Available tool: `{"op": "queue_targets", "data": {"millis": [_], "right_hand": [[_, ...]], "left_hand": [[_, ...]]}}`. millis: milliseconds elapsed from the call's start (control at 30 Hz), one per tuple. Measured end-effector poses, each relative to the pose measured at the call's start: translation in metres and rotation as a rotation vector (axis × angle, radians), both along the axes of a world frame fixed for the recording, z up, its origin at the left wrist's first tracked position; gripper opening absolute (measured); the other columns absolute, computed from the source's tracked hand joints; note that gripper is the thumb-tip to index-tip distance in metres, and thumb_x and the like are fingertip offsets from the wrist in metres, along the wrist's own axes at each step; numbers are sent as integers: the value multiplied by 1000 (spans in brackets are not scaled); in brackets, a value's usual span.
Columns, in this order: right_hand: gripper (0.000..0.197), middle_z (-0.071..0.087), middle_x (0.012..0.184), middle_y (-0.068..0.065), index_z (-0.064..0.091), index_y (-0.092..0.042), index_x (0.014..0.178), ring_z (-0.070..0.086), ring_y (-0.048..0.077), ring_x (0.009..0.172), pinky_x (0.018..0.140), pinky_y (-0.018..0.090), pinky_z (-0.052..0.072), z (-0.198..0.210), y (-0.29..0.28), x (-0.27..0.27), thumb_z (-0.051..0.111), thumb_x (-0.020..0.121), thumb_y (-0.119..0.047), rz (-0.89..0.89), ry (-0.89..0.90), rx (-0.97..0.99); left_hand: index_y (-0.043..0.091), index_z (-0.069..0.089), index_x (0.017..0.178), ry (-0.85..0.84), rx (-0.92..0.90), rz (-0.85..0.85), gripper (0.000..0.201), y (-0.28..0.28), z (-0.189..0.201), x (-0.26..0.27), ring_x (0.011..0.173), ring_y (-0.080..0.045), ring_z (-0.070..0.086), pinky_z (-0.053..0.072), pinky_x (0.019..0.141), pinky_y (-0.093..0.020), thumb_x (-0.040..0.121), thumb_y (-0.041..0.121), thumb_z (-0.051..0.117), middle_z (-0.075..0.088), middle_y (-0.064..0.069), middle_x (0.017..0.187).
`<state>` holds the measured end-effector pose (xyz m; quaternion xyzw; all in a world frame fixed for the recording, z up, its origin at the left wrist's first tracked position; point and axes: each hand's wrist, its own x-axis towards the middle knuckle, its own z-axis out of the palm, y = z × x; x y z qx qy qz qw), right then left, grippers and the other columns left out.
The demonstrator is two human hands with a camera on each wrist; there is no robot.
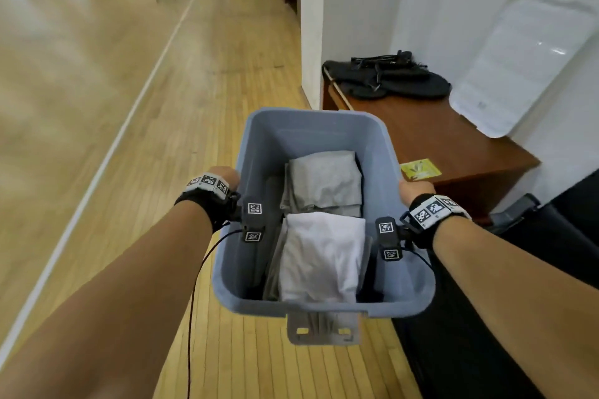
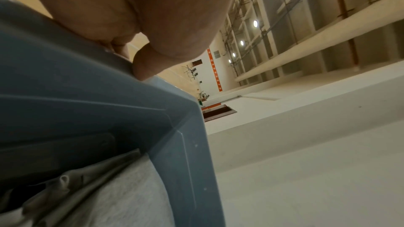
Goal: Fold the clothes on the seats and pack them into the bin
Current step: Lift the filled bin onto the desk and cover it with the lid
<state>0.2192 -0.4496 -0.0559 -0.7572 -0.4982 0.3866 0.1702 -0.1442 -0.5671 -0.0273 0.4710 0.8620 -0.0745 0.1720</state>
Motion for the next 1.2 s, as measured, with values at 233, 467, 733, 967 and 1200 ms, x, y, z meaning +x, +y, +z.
{"op": "queue_targets", "data": {"millis": [233,467,733,967,1200], "right_hand": [[43,55,130,22,50,6,133,53,35,120,98,35,41,42,81,27,42,101,-22,22,-44,-6],[40,53,109,21,51,10,128,54,33,101,87,36,42,49,188,52,43,102,-19,-29,15,5],[46,56,132,22,51,8,130,55,36,116,93,36,42,61,280,102,48,101,-27,-237,132,14],[51,55,134,23,52,5,132,52,36,125,102,38,40,50,327,136,46,100,-35,-365,109,29],[48,56,134,20,56,0,131,54,35,121,96,36,42,27,371,133,47,99,-36,-640,78,9]], "left_hand": [[7,64,95,40,-15,-118,18,91,60,30,85,-28,53,41,75,-29,92,13,47,59,-12,95],[3,66,108,22,15,-135,25,213,56,49,101,-31,61,45,81,-31,93,11,48,66,-13,111],[1,62,114,-104,129,-158,28,349,66,102,100,-32,60,46,86,-34,95,10,43,63,-19,116],[2,64,112,-233,150,-256,27,482,45,130,106,-32,60,49,93,-37,93,9,47,63,-18,119],[7,62,114,-304,71,-519,26,627,16,153,103,-31,62,50,94,-39,95,16,47,64,-14,115]]}}
